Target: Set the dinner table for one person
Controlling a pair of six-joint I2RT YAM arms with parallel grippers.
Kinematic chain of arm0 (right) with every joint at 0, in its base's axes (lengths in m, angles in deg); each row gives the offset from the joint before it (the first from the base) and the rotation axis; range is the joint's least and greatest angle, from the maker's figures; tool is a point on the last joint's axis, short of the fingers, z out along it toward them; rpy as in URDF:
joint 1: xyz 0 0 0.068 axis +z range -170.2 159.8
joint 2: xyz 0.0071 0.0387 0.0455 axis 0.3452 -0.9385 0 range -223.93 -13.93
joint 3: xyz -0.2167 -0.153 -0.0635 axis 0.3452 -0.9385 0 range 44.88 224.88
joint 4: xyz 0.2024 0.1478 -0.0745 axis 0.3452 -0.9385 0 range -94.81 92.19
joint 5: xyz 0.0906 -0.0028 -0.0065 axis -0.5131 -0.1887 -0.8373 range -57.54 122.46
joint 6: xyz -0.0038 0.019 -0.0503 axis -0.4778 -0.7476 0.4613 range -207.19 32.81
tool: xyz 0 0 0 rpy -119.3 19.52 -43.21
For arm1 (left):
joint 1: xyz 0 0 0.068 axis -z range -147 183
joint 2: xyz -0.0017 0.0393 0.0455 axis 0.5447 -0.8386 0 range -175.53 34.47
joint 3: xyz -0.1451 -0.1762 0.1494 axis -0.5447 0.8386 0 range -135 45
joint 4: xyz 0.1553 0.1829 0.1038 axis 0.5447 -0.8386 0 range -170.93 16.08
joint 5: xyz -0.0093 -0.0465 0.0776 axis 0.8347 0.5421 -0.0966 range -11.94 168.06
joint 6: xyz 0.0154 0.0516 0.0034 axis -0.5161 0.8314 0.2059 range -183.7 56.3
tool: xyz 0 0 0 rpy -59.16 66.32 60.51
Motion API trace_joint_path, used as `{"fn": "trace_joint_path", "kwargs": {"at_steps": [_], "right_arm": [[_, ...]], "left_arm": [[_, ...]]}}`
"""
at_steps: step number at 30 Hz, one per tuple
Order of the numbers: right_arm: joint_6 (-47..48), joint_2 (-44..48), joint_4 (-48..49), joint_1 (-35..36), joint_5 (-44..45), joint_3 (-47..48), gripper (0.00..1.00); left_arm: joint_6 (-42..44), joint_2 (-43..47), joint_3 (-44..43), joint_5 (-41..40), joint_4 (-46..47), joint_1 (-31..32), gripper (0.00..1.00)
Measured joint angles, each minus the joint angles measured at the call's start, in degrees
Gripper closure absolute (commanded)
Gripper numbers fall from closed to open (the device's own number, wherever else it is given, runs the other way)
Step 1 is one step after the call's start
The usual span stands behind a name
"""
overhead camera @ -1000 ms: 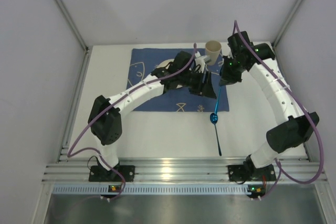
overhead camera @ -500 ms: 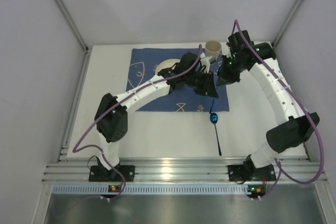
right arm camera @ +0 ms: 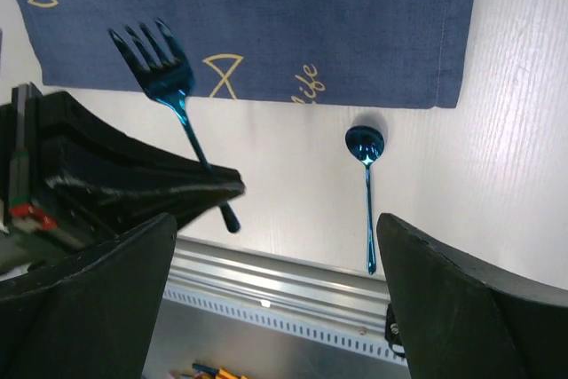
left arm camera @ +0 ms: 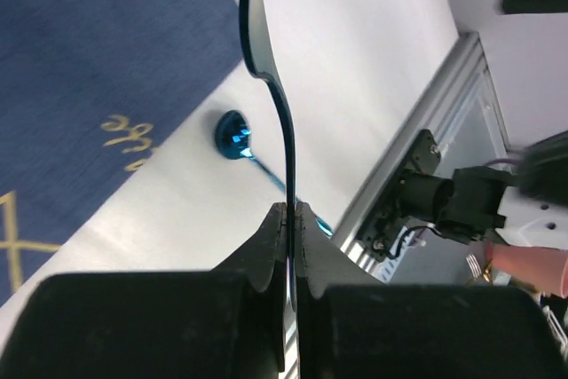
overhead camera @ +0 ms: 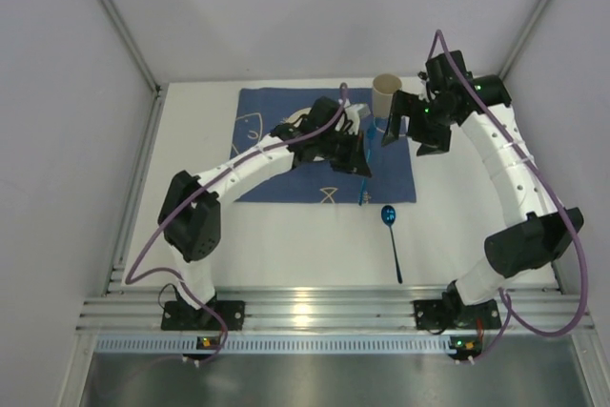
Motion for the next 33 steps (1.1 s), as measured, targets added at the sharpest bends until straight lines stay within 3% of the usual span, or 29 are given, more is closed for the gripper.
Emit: {"fn": "trace_joint_path", "kwargs": {"at_steps": [7,14,24,33], "right_arm": [[2.5,1.2,0.4,-0.7,-1.0,-0.2,0.04],[3.1,5.9,1.0,-0.8,-2.5,-11.5,0.05],[3.6,7.2,1.5,-0.9,-2.7,-17.4,0.05],[4.1,7.8,2.0,-0.9,-2.6,-20.7,0.06]], "left_arm": [[4.6,8.0,9.4,-1.6,-3.8,-14.1,1.00],[11.9,7.9,9.5,-5.0,-7.3,-28.3,1.00],[22.1,-5.4,0.6,-11.6,-13.8,-32.3,1.00],[25.4,-13.5,-4.2,-15.2,-15.4,-34.4,1.00]]}}
